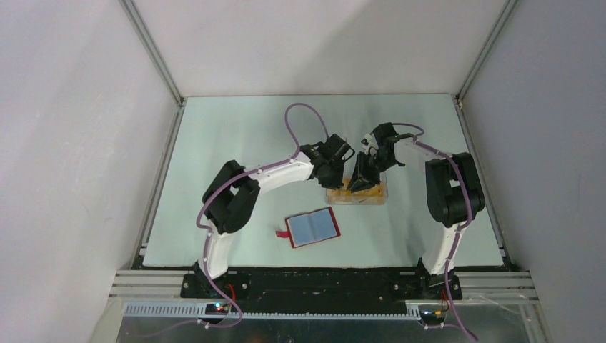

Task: Put the credit cards into the card holder
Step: Pick up the credit card from the storage box.

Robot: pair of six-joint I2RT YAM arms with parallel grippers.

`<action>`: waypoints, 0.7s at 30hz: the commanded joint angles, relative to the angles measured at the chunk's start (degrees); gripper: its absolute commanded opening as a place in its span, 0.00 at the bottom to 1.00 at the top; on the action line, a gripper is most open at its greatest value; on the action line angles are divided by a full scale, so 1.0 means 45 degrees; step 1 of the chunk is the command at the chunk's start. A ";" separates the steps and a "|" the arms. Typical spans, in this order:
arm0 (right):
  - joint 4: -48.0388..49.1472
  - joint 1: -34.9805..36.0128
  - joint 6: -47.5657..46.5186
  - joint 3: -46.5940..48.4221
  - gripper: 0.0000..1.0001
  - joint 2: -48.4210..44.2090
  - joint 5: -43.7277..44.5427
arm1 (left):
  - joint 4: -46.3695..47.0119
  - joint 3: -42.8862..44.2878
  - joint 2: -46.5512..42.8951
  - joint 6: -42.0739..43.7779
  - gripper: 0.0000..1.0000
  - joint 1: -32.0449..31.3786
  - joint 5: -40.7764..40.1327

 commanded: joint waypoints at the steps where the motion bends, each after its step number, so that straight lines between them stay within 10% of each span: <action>1: -0.0056 0.0083 -0.0113 0.0005 0.25 -0.0466 -0.0131 | 0.0039 0.0265 0.0109 0.0166 0.29 -0.0050 -0.0081; 21: -0.0111 0.0152 -0.0118 0.0003 0.25 -0.0463 -0.0187 | -0.0027 -0.0083 -0.0313 0.0223 0.15 -0.0069 -0.0581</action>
